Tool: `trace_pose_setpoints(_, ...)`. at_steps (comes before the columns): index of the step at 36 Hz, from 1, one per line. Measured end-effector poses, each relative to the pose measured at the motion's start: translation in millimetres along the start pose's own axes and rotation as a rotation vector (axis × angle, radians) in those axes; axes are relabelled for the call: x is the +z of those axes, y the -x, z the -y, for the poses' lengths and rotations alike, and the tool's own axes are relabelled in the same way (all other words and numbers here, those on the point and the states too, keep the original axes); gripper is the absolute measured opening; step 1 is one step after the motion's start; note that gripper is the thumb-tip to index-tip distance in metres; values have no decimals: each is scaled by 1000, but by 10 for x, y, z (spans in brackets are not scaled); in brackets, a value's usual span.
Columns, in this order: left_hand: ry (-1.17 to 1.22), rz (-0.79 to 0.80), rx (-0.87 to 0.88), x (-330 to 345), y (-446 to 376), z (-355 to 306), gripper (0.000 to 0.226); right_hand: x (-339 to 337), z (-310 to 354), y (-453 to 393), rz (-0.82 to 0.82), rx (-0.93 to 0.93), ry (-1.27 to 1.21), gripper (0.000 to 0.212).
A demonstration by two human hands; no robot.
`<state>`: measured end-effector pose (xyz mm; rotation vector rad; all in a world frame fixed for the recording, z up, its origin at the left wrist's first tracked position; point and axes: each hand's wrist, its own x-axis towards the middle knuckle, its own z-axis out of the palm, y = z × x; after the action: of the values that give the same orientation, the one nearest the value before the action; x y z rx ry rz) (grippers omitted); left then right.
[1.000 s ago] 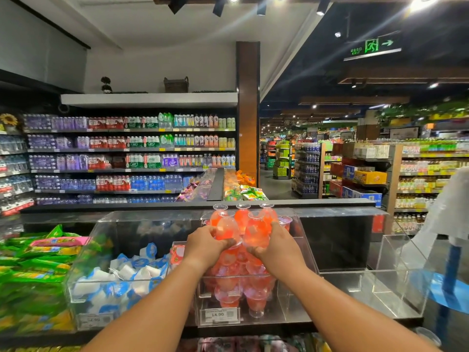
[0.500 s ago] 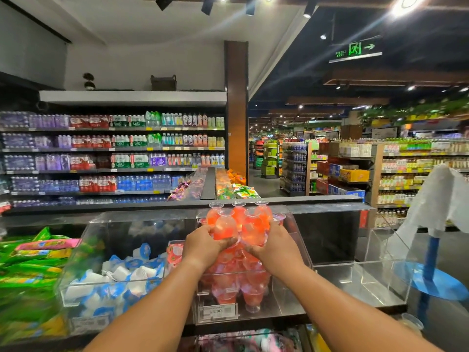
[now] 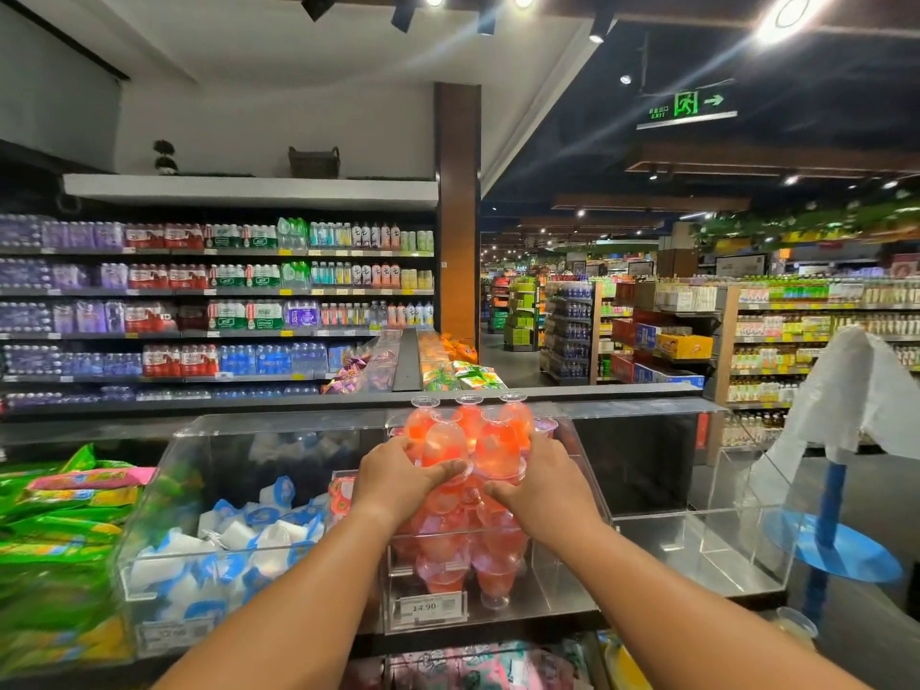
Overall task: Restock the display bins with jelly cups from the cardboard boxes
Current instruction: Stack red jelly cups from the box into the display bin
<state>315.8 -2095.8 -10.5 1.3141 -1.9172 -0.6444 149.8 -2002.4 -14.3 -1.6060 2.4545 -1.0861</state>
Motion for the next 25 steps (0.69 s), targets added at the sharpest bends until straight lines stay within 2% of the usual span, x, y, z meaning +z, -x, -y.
trace_pose_setpoints(2, -50, -36, 22, -71, 45, 25, 60, -29, 61, 71, -36, -58, 152, 80)
trace_pose_setpoints(4, -114, -79, 38, -185, 119, 90, 56, -34, 163, 153, -82, -140, 267, 72)
trace_pose_setpoints(8, -320, -147, 32, -532, 377, 344, 79, 128, 466, 276, -34, -325, 306, 59)
trace_pose_setpoints(11, -459, -175, -33, -892, 696, 603, 73, 338, 789, 379, 49, -429, 277, 52)
trace_pose_setpoints(18, -635, -293, -380, -1715, 1968, 1100, 73, 845, 1565, 1092, 282, -773, 272, 66)
trace_pose_setpoints(25, -746, -300, -819, -2243, 3772, 1451, 69, 1186, 2116, 2518, 568, -1042, 182, 66)
